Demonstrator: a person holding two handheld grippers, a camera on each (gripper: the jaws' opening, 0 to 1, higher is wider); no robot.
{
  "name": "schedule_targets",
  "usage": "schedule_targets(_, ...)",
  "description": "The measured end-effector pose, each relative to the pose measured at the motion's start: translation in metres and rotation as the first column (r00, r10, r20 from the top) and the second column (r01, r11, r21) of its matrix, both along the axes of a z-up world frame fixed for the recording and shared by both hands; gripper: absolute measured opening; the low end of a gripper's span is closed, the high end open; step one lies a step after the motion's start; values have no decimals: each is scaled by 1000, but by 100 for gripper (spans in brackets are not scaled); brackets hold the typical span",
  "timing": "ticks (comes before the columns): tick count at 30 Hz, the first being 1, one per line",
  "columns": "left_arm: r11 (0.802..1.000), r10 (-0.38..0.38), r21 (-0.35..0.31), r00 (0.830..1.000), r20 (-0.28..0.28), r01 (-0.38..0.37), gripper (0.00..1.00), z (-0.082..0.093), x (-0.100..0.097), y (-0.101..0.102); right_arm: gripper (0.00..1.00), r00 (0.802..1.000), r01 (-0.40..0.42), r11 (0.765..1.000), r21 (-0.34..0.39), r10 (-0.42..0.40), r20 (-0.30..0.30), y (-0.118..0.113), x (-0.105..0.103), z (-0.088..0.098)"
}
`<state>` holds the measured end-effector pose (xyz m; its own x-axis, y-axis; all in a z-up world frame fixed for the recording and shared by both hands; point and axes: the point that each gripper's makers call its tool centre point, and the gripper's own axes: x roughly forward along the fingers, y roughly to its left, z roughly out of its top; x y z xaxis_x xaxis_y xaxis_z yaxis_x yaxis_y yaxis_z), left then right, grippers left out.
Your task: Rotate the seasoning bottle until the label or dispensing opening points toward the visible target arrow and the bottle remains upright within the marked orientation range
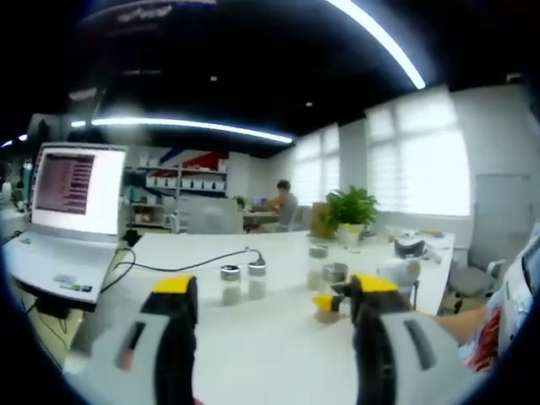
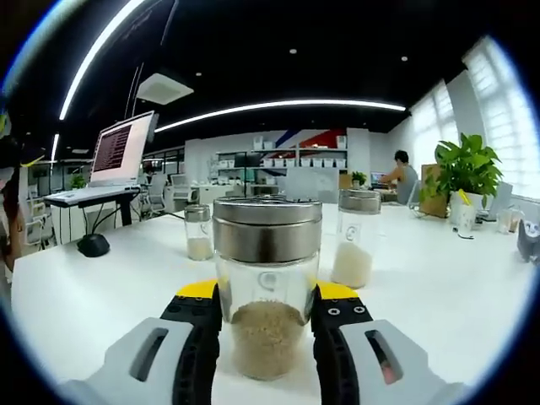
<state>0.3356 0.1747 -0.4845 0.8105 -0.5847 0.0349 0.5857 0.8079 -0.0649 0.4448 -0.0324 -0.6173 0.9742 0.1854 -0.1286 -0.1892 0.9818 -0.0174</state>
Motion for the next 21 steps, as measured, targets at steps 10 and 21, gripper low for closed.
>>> schedule_targets(10,999,3,40,1000,4,-3,78,-4,0,-5,41,995,-101,995,1,101,4,3,0,-1)
schedule_targets(21,999,-15,29,998,-60,17,78,-19,9,-2,41,951,-310,950,14,311,-4,8,1,-4)
